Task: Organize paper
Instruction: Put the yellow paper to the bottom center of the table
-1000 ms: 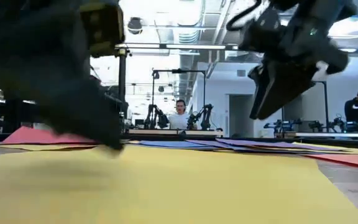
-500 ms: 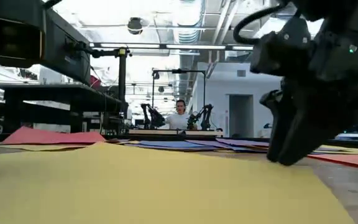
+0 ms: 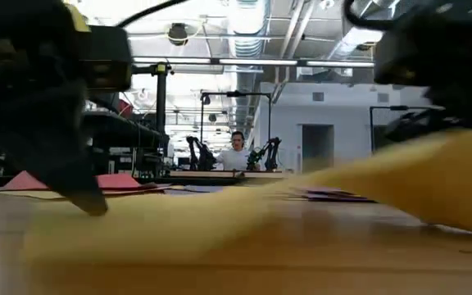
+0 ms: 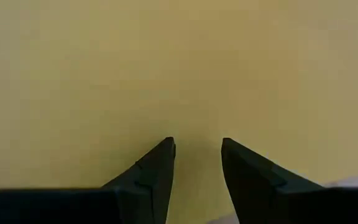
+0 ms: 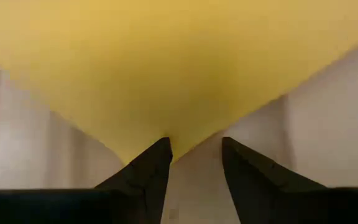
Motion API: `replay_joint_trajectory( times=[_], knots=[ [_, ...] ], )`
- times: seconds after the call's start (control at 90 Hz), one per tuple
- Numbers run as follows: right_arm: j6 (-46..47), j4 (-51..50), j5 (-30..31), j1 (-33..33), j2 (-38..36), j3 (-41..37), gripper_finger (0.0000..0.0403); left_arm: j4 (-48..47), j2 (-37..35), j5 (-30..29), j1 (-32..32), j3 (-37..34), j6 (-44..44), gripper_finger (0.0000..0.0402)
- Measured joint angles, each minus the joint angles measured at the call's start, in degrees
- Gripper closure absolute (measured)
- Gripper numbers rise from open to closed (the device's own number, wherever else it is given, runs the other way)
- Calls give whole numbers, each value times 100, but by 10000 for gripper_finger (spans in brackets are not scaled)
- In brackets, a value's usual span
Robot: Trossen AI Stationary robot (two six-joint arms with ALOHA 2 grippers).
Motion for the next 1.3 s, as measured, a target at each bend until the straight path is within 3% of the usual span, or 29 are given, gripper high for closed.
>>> replay_joint_trajectory(
  times=[0.144,0.3,0.478,0.689,1.078,1.3],
  knots=[
    [348,-944,-81,144,-276,78,266,-107,-138,117,80,9,793,283],
    [236,-1271,124,105,-587,323,266,-501,-469,128,102,378,888,283],
    [-140,-345,428,-145,-305,332,266,-635,-430,125,-329,466,-219,283],
    [212,-284,482,-417,342,342,266,-1507,45,-405,-661,483,-1820,283],
    [1436,-77,257,304,304,337,266,-1348,181,-403,-149,488,-8,283],
    [1666,598,151,588,326,319,266,-944,191,-399,10,478,530,283]
  ],
)
